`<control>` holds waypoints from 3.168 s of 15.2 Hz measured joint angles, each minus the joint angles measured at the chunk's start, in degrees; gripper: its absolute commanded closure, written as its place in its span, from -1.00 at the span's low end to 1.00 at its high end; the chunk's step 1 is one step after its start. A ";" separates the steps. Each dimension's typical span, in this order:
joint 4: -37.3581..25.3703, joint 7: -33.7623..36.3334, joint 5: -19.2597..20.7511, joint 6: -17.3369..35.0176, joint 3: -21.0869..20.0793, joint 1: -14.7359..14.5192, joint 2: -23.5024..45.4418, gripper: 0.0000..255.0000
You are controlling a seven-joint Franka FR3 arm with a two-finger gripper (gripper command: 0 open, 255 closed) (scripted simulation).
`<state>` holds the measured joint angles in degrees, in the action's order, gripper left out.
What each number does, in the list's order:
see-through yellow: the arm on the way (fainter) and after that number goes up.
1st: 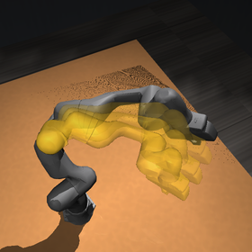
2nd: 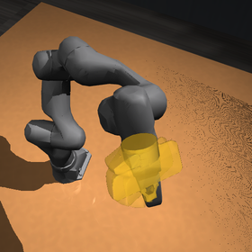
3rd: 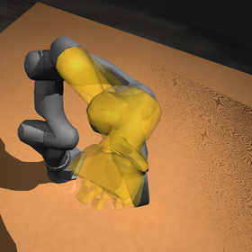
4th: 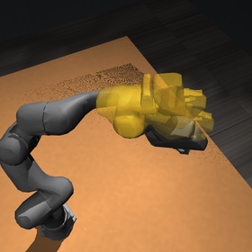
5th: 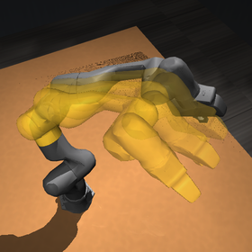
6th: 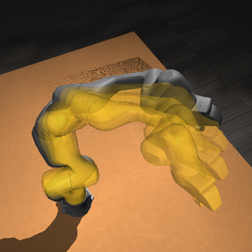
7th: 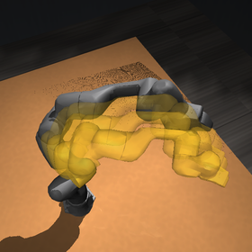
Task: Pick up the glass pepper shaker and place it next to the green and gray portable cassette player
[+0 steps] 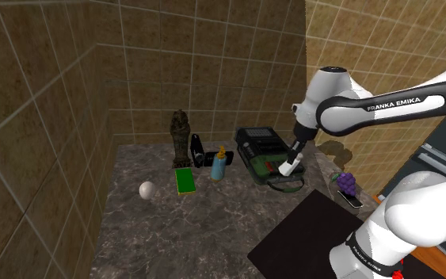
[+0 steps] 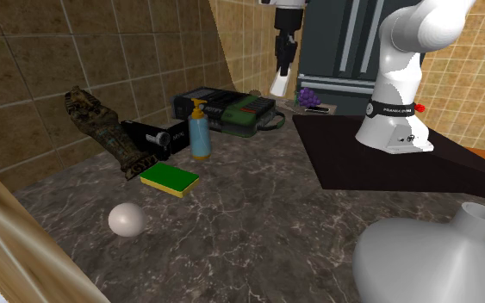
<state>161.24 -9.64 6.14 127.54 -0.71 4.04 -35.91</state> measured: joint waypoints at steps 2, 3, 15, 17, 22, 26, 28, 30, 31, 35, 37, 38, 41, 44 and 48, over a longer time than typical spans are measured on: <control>0.97 0.10 0.25 2.20 0.07 0.18 1.23 1.00; 1.64 0.26 0.32 3.30 0.02 0.21 1.66 1.00; 5.82 1.90 2.02 16.49 -0.37 1.36 10.71 1.00; 6.13 2.39 2.40 18.65 -0.59 1.59 12.58 1.00; 6.93 3.82 3.93 24.81 -1.20 2.61 17.98 1.00; 7.12 5.61 5.81 29.70 -2.13 3.67 22.45 1.00; 7.33 6.41 7.06 31.87 -2.33 4.56 24.59 1.00; 7.28 6.69 7.34 32.35 -2.43 4.73 25.17 1.00; 7.26 6.72 7.40 32.44 -2.43 4.77 25.27 1.00; 7.26 6.77 7.46 32.54 -2.44 4.81 25.38 -1.00; 7.26 6.78 7.47 32.55 -2.44 4.81 25.38 -1.00; 7.26 6.78 7.47 32.55 -2.44 4.81 25.38 -1.00; 7.26 6.78 7.47 32.55 -2.44 4.81 25.39 -1.00; 7.24 4.46 3.81 25.55 -1.79 2.41 18.13 -1.00; 6.98 3.55 2.59 21.34 -1.40 1.57 14.38 -1.00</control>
<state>168.22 -6.09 8.73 148.88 -2.11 5.61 -21.52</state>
